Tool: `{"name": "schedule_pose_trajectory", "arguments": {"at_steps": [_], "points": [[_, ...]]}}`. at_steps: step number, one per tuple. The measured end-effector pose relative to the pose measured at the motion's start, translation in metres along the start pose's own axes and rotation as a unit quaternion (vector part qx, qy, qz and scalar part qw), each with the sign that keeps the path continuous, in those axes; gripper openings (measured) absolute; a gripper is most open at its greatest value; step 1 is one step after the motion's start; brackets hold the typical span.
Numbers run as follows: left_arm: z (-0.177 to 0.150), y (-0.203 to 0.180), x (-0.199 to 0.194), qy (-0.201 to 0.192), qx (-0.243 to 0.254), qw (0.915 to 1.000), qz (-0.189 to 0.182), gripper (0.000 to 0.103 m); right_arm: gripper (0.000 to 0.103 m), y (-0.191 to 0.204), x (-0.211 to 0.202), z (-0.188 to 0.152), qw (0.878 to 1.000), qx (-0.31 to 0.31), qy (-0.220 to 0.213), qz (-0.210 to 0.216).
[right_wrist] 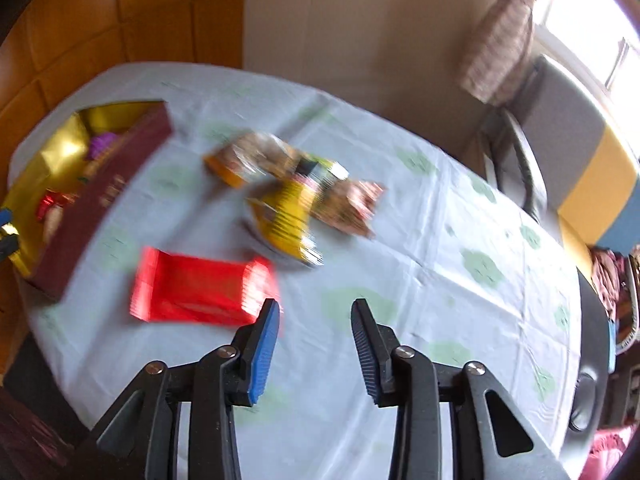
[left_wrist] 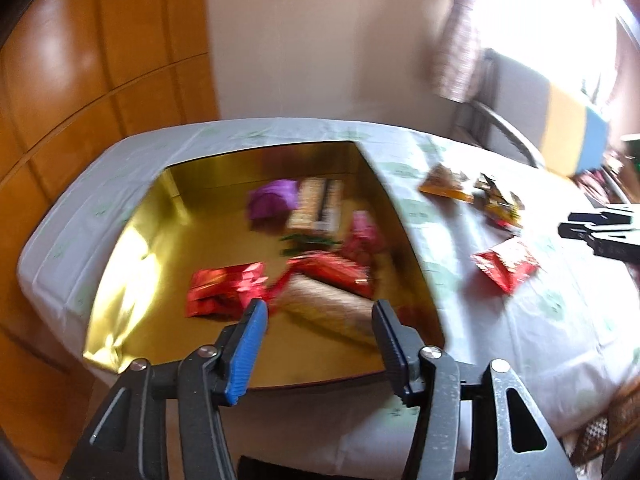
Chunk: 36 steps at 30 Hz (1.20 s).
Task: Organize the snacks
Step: 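Grasp the red pack with gold lettering with the left gripper and lift it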
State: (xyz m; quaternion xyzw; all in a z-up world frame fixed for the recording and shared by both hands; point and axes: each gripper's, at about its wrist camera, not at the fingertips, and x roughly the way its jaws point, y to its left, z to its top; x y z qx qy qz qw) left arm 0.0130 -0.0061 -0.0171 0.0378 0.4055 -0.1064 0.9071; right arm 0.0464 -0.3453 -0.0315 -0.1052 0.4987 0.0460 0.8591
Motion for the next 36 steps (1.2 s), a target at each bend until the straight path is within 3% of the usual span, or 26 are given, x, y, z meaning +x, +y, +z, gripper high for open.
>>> {"name": "schedule_pose_trajectory", "arguments": {"at_steps": [4,8,13,18,24,31,32,33,34,36], "points": [[0.010,-0.037,0.004,0.002,0.059,0.9975,-0.038,0.061,0.038,-0.036,0.019,-0.015,0.999,0.045,0.024,0.003],[0.022,-0.079,0.013,0.000,0.127,0.9894,-0.071,0.065,0.038,-0.065,0.033,-0.029,0.992,0.118,0.043,0.013],[0.038,-0.128,0.043,0.027,0.185,0.9770,-0.102,0.065,0.038,-0.080,0.027,-0.027,0.985,0.163,0.029,0.035],[0.044,-0.171,0.073,0.048,0.245,0.9588,-0.135,0.068,0.038,-0.078,0.024,-0.021,0.984,0.170,0.021,0.050],[0.047,-0.198,0.106,0.071,0.302,0.9411,-0.135,0.072,0.038,-0.079,0.026,-0.016,0.983,0.174,0.016,0.058],[0.050,-0.214,0.128,0.083,0.323,0.9305,-0.152,0.072,0.038,-0.085,0.026,-0.017,0.981,0.184,0.015,0.053],[0.051,-0.216,0.130,0.084,0.318,0.9314,-0.155,0.069,0.038,-0.085,0.026,-0.017,0.981,0.184,0.016,0.052],[0.051,-0.216,0.132,0.088,0.307,0.9330,-0.165,0.055,0.038,-0.085,0.026,-0.017,0.982,0.183,0.016,0.050],[0.052,-0.215,0.133,0.095,0.289,0.9350,-0.181,0.049,0.038,-0.084,0.027,-0.018,0.982,0.181,0.017,0.049],[0.047,-0.217,0.127,0.079,0.281,0.9406,-0.173,0.041,0.038,-0.083,0.028,-0.018,0.983,0.178,0.019,0.046]]}}
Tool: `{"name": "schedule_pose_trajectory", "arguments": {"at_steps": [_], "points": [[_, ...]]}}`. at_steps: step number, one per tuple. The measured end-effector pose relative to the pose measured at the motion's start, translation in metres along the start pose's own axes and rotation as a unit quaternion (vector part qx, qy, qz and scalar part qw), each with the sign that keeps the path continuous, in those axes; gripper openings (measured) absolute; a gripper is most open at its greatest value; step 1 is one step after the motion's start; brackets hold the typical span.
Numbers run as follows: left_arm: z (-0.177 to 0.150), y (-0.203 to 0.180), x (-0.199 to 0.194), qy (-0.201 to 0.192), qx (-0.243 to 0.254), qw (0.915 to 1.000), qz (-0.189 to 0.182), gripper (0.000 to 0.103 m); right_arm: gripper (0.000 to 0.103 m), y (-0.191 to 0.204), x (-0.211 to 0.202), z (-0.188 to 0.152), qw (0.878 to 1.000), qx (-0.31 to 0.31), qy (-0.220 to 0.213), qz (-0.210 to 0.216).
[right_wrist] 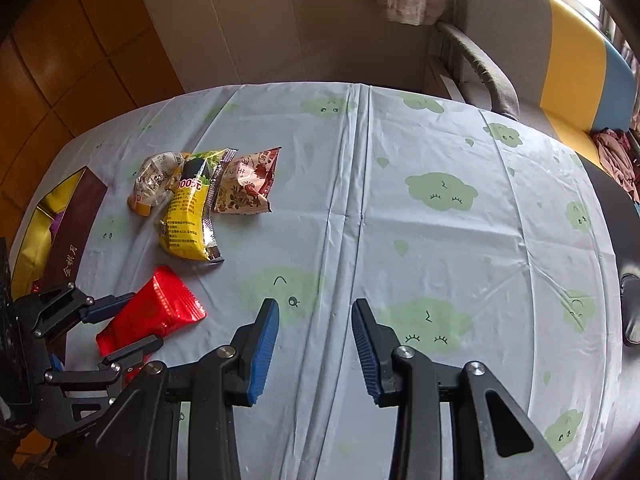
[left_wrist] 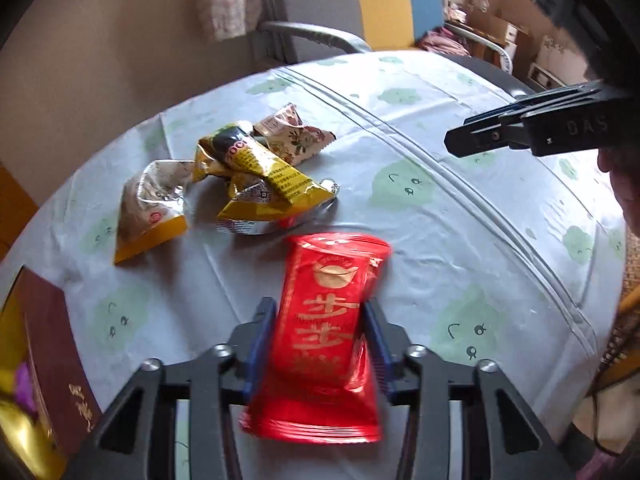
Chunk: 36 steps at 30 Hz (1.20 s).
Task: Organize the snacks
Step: 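Grasp the red pack with gold lettering with the left gripper and lift it, then hold the red lettered pack in the left gripper while the right gripper grasps the yellow snack bag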
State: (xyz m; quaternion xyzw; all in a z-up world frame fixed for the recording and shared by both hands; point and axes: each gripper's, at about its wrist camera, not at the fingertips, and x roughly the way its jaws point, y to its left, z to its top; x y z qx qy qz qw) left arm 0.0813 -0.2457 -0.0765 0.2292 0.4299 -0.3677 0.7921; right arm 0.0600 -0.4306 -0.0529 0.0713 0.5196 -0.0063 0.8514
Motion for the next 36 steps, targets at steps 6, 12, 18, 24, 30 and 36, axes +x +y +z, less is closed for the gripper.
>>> {"name": "schedule_pose_trajectory", "arguments": {"at_steps": [6,12,18,24,30,36], "points": [[-0.035,-0.014,-0.024,-0.013,-0.040,0.9991,0.001,0.040,0.038,-0.001,0.005,-0.002,1.000,-0.004,0.009,-0.011],[-0.072,-0.017,-0.042,-0.033,-0.074,0.9967,0.007,0.044,0.038,0.000,0.013,-0.005,1.000,-0.007,0.025,-0.017],[-0.075,-0.017,-0.044,-0.040,-0.086,0.9954,0.012,0.041,0.038,-0.002,0.016,-0.006,0.999,-0.004,0.027,-0.016],[-0.085,-0.012,-0.051,-0.040,-0.104,0.9937,0.015,0.040,0.038,0.011,0.017,-0.006,1.000,-0.016,0.022,0.010],[-0.092,-0.009,-0.054,-0.056,-0.111,0.9921,0.009,0.040,0.038,0.037,0.015,-0.005,0.998,-0.046,0.014,0.036],[-0.094,-0.007,-0.054,-0.066,-0.114,0.9913,0.001,0.040,0.039,0.071,0.018,0.021,0.996,-0.073,0.004,0.052]]}}
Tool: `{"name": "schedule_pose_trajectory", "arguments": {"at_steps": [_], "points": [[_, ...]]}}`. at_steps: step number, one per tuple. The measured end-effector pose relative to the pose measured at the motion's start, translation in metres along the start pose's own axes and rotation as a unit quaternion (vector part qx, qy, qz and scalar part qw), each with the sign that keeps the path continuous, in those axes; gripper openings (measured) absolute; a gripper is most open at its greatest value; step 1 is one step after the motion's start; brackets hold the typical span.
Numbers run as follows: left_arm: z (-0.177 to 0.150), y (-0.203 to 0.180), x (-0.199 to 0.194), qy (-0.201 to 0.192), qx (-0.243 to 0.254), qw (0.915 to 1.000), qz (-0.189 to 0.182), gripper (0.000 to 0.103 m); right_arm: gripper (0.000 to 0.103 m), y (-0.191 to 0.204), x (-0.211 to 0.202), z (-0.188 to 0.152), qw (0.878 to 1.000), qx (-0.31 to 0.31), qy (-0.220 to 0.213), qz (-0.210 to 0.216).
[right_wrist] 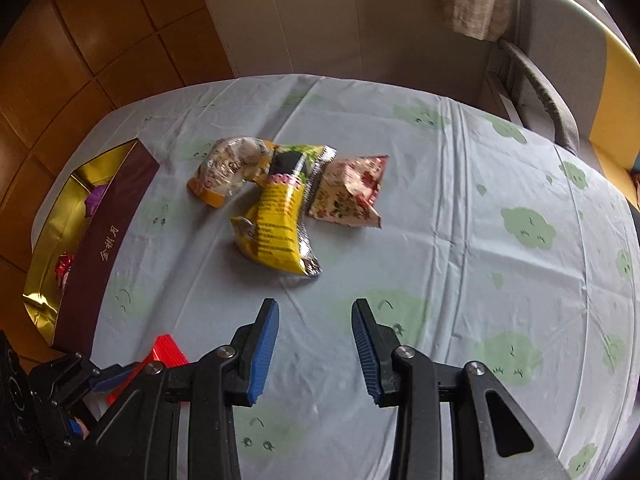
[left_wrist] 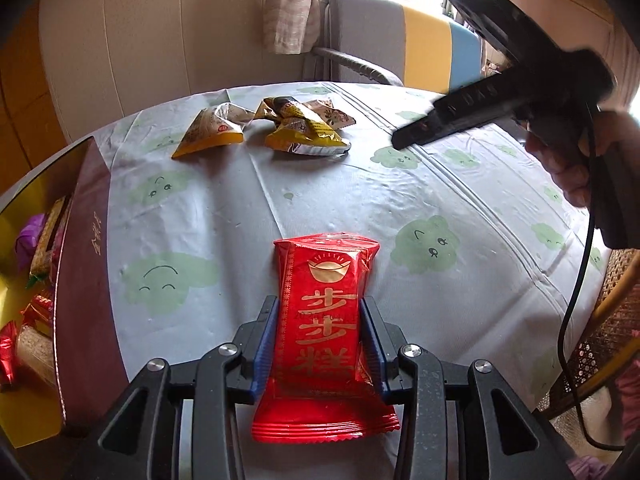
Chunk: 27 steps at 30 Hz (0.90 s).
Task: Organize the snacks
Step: 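Hold the red lettered pack in the left gripper while the right gripper grasps the yellow snack bag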
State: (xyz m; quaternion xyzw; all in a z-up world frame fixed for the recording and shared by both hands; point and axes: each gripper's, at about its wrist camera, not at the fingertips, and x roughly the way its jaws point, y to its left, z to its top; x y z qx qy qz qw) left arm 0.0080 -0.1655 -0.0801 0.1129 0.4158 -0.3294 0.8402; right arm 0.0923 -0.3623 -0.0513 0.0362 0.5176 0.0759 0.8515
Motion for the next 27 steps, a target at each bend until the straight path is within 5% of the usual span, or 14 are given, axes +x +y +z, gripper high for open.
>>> {"name": "schedule_pose_trajectory", "arguments": {"at_steps": [4,13,16,22,27], "points": [[-0.001,0.001,0.000,-0.004,-0.001,1.0000,-0.002,0.040,0.044,0.023,0.017,0.025,1.000,-0.019,0.007,0.008],[-0.001,0.003,0.000,-0.007,-0.006,0.9999,-0.012,0.040,0.053,0.025,0.065,0.062,0.998,0.061,0.023,-0.002],[-0.001,0.003,-0.001,-0.007,-0.006,0.9999,-0.013,0.040,0.037,0.028,0.074,0.062,0.998,0.045,0.029,-0.029],[-0.003,0.004,-0.001,-0.011,-0.006,0.9998,-0.013,0.040,0.033,0.045,0.056,0.029,0.996,-0.056,0.053,-0.048],[-0.003,0.004,0.000,-0.014,-0.006,0.9998,-0.013,0.040,0.034,0.034,0.033,-0.019,0.993,-0.072,0.080,-0.043]]}}
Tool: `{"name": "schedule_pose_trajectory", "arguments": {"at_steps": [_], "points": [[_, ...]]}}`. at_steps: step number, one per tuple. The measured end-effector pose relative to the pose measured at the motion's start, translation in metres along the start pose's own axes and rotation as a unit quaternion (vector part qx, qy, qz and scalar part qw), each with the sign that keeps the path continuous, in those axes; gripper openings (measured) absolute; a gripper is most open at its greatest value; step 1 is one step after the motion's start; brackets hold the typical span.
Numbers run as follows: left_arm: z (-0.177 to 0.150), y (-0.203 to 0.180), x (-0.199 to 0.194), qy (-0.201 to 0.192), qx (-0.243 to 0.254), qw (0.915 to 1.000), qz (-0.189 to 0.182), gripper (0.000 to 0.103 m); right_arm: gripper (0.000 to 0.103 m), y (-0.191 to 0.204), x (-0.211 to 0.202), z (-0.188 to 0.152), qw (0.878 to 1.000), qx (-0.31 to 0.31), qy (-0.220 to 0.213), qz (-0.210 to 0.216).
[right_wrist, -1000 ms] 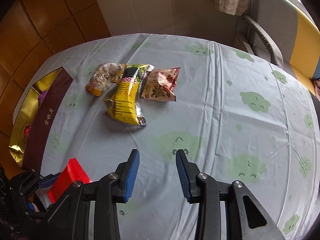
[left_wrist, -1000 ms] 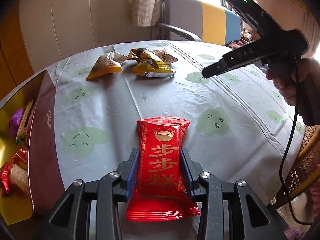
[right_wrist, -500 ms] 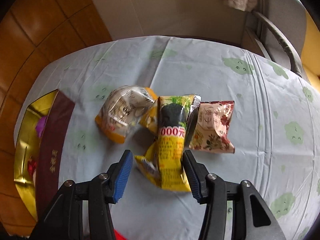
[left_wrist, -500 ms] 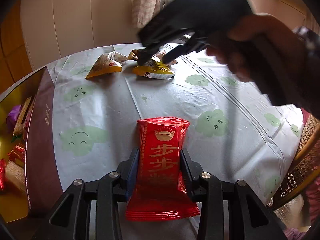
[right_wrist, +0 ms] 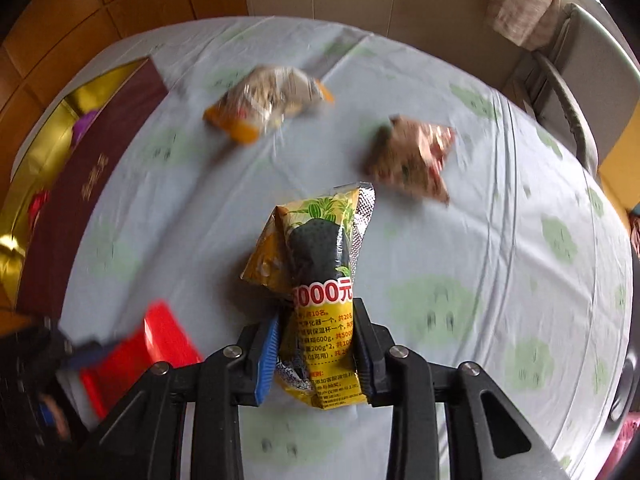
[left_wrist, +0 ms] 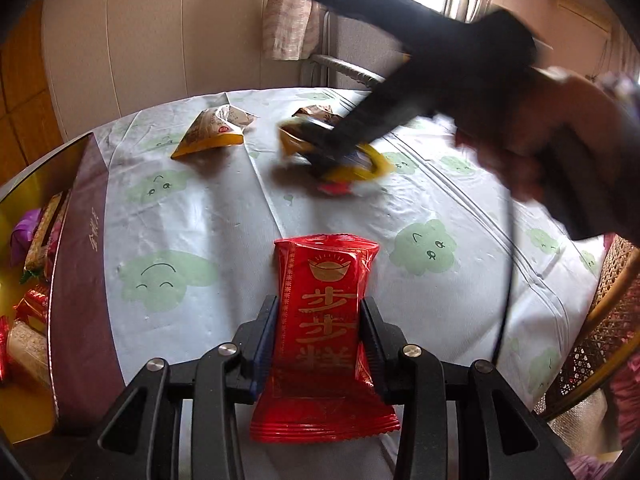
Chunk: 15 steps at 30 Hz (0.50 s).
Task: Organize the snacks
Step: 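Hold the red lettered pack in the left gripper while the right gripper grasps the yellow snack bag, then carry the red lettered pack into the box and open the left gripper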
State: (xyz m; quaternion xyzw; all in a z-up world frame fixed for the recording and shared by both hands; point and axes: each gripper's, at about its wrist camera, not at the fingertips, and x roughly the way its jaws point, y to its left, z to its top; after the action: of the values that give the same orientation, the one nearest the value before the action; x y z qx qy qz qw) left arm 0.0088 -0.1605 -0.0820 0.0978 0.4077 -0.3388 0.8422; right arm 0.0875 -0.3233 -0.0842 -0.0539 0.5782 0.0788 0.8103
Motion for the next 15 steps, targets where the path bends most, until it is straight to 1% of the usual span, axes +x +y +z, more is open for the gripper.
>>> {"name": "schedule_pose_trajectory", "arguments": {"at_steps": [2,4,7,9,10,12,15], "points": [[0.000,-0.001,0.000,-0.003,0.003,1.0000,0.000,0.040,0.034,-0.004,-0.002,-0.016,1.000,0.000,0.000,-0.005],[0.000,-0.001,0.000,-0.002,0.002,1.0000,0.000,0.040,0.034,-0.009,-0.005,-0.028,1.000,0.013,-0.009,0.004],[0.003,0.000,0.000,0.006,-0.003,1.0000,0.001,0.040,0.034,-0.009,-0.006,-0.033,1.000,0.014,-0.021,0.000],[0.006,0.001,0.000,0.015,-0.009,0.9998,0.003,0.039,0.034,-0.005,-0.006,-0.036,1.000,-0.001,-0.028,-0.013],[0.007,0.003,-0.001,0.019,-0.011,0.9998,0.004,0.039,0.034,0.000,-0.010,-0.045,0.999,-0.006,-0.033,-0.016],[0.009,0.007,-0.004,0.024,-0.018,0.9995,0.008,0.039,0.034,-0.001,-0.011,-0.049,0.999,-0.007,-0.041,-0.014],[0.012,0.015,-0.020,0.014,-0.038,0.9992,0.008,0.039,0.034,-0.001,-0.014,-0.054,0.999,-0.005,-0.048,-0.013]]}}
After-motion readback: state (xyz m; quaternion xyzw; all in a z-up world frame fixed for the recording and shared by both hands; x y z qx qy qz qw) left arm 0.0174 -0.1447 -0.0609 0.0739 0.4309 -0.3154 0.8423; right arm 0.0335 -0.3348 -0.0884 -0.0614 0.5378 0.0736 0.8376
